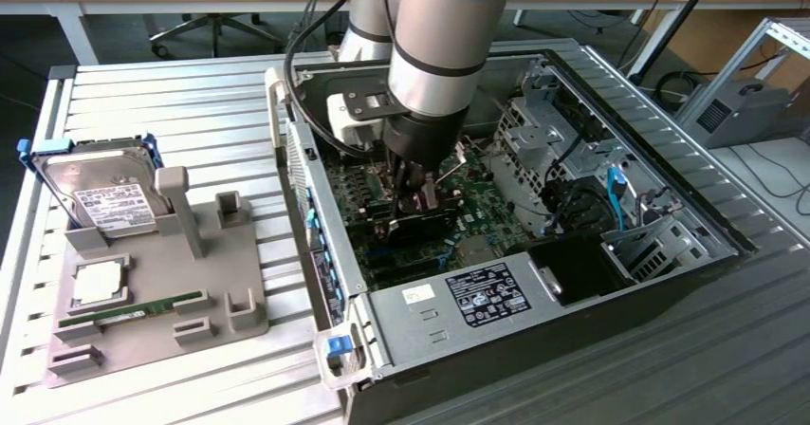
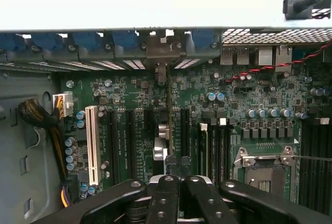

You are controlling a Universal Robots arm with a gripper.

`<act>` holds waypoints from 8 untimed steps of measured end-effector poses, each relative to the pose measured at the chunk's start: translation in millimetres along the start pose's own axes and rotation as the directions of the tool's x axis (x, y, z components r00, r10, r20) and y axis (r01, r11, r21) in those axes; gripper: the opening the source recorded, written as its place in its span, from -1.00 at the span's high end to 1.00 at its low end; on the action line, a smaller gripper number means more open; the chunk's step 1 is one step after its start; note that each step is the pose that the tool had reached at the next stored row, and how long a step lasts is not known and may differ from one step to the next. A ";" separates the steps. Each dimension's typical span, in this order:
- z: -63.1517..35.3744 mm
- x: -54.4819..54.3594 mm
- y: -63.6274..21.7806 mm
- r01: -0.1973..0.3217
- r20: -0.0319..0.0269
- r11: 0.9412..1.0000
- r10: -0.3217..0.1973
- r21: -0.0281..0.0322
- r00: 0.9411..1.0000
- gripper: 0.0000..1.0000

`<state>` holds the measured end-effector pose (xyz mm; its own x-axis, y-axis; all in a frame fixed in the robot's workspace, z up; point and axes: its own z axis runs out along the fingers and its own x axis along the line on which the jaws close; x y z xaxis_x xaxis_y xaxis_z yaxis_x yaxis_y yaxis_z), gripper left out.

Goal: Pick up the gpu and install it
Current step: 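Press down on the gpu until it lock into place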

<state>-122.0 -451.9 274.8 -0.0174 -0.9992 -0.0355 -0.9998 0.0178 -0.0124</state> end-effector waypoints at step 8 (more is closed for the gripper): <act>0.6 0.0 0.3 0.000 0.000 1.000 0.000 0.000 1.000 0.79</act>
<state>-122.3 -451.9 274.3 -0.0173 -0.9992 -0.0359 -0.9998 0.0178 -0.0126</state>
